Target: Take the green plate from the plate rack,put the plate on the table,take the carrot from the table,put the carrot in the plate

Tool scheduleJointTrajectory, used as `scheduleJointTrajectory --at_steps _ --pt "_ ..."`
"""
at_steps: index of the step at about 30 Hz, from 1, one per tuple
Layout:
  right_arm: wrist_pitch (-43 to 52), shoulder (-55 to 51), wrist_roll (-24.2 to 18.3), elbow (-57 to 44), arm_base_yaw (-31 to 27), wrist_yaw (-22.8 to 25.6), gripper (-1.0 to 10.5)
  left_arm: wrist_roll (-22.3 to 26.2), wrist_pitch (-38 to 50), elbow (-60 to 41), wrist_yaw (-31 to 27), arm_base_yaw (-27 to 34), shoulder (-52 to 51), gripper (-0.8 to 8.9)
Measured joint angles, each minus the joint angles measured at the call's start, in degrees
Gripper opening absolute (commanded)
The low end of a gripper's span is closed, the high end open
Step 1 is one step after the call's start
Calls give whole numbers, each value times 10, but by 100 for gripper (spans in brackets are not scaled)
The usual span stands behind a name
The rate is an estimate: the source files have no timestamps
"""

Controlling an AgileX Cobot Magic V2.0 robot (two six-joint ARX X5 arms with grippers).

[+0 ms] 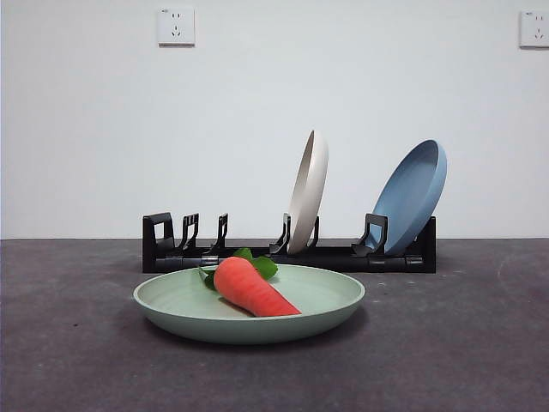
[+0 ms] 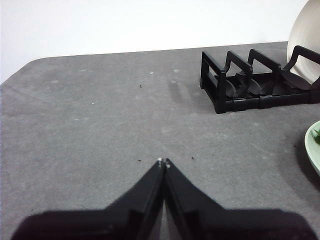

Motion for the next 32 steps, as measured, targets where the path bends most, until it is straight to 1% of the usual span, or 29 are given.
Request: scheduleJointTrajectory --at_steps 4,7,10,13,17,22,28,32 --pt "119 -69 -22 -105 -76 -16 2 0 0 0 0 0 0 -2" --pt "205 -122 -27 -196 -114 -17 2 0 0 0 0 0 0 -2" --pt "275 -165 -26 -277 -133 -16 2 0 0 0 0 0 0 -2" --pt "318 -199 -25 -338 -139 -16 2 0 0 0 0 0 0 -2" --pt "334 -229 -17 -390 -142 -7 2 0 0 0 0 0 0 -2" --pt "335 -257 10 -433 -142 13 2 0 0 0 0 0 0 -2" --pt "328 -269 34 -460 -142 13 2 -1 0 0 0 0 0 -2" --pt "326 -269 40 -460 -142 14 2 -1 0 0 0 0 0 -2"
